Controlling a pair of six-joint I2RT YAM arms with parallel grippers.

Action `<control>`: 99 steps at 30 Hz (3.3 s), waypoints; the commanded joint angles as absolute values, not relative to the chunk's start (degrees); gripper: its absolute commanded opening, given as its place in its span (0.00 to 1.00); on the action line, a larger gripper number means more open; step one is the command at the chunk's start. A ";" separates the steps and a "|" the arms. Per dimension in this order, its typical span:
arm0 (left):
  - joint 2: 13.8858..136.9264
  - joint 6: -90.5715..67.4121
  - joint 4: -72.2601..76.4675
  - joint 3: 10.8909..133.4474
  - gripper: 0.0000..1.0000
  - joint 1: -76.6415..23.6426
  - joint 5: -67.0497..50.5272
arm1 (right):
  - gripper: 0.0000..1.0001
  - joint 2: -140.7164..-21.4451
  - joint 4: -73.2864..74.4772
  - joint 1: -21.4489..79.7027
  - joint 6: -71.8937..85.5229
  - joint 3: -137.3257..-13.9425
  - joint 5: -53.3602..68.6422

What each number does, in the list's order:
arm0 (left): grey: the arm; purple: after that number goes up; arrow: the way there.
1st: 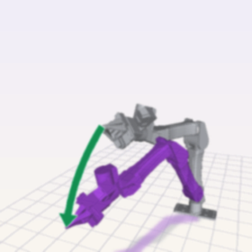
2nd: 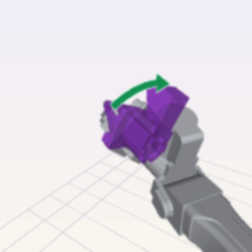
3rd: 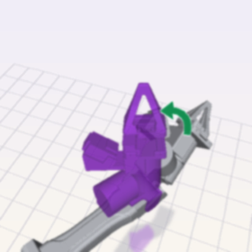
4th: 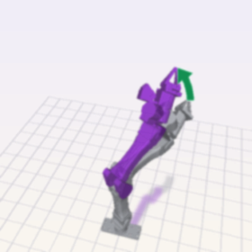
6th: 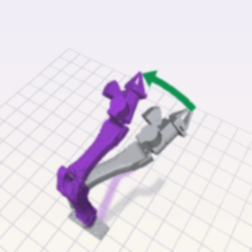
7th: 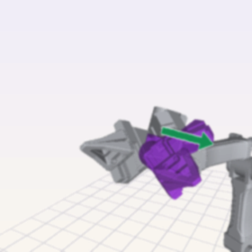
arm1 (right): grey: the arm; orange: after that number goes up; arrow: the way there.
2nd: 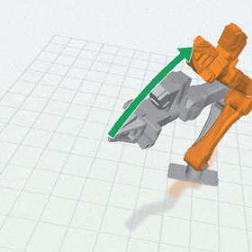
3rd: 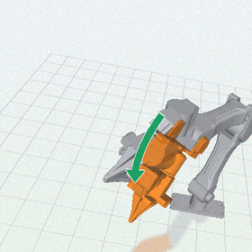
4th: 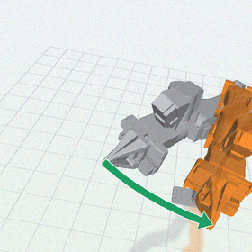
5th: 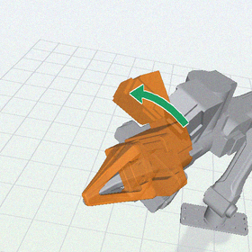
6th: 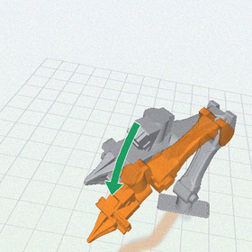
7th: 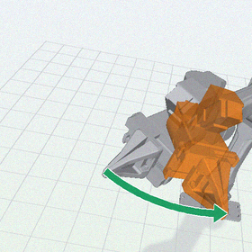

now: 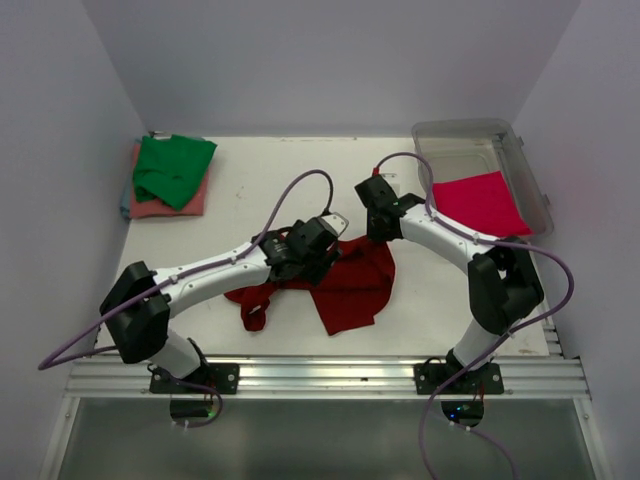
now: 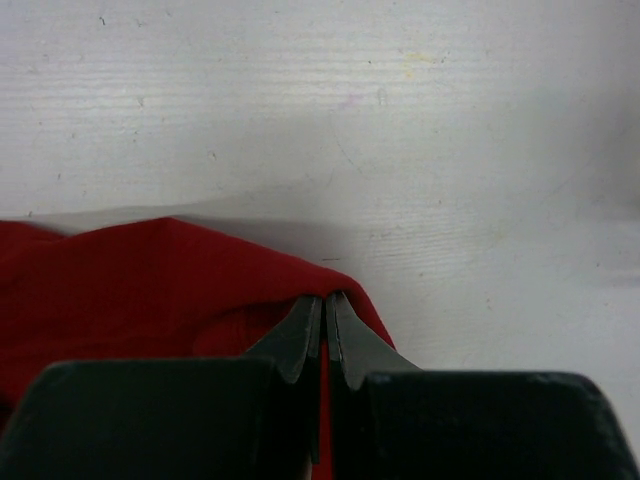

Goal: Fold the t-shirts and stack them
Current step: Flatten the tshirt out

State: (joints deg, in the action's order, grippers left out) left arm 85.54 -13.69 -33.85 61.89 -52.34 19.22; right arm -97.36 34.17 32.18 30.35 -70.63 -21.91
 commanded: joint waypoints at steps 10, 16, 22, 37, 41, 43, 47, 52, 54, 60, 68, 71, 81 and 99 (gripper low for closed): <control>100.63 -3.95 -37.79 72.24 0.76 -52.74 28.83 | 0.00 -93.96 29.62 31.47 29.44 -68.21 -18.63; 104.15 -5.44 -39.64 72.16 0.65 -52.12 27.51 | 0.00 -92.02 28.48 29.53 29.53 -65.13 -17.67; 104.06 -7.29 -39.64 69.18 0.24 -51.33 26.19 | 0.00 -90.62 28.04 27.95 29.44 -63.72 -17.05; 70.07 -27.40 -34.99 64.87 0.00 -42.67 41.93 | 0.00 -87.98 29.44 25.67 28.57 -62.84 -18.28; 63.81 -30.31 -32.25 60.65 0.00 -34.03 40.79 | 0.00 -87.01 30.23 24.96 27.95 -63.37 -18.54; 65.55 -33.39 -33.31 60.47 0.00 -30.08 38.60 | 0.00 -86.66 30.85 24.79 27.69 -63.63 -18.72; 67.85 -40.33 -35.77 59.16 0.00 -24.88 31.40 | 0.00 -84.38 33.48 23.47 27.77 -64.69 -21.00; 66.80 -44.38 -35.85 52.92 0.01 -19.96 26.46 | 0.00 -79.55 36.82 21.54 27.86 -64.77 -24.34; 65.31 -45.35 -37.17 50.55 0.07 -18.20 26.45 | 0.00 -77.79 37.87 20.57 27.42 -64.86 -25.04; 57.93 -46.85 -38.40 44.66 0.64 -9.24 21.27 | 0.00 -74.71 38.58 19.51 27.16 -64.51 -24.61; 55.09 -30.77 -25.49 44.45 0.89 -10.18 1.85 | 0.00 -75.14 37.97 19.51 26.46 -63.98 -23.03; 62.80 -27.34 -28.72 50.07 0.89 -23.08 10.77 | 0.00 -76.11 37.97 19.51 26.63 -64.07 -21.98; 83.57 -12.24 -31.73 62.22 0.85 -46.03 18.89 | 0.00 -77.25 37.62 19.60 26.89 -64.16 -20.92; 99.04 -0.97 -30.94 68.46 0.82 -50.80 10.20 | 0.00 -78.22 36.12 19.51 27.16 -63.37 -20.04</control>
State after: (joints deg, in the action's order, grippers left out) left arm 97.01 -4.05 -30.96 65.73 -50.65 12.49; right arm -77.67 37.95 19.75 27.38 -63.02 -20.73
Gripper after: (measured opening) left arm 0.826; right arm 0.015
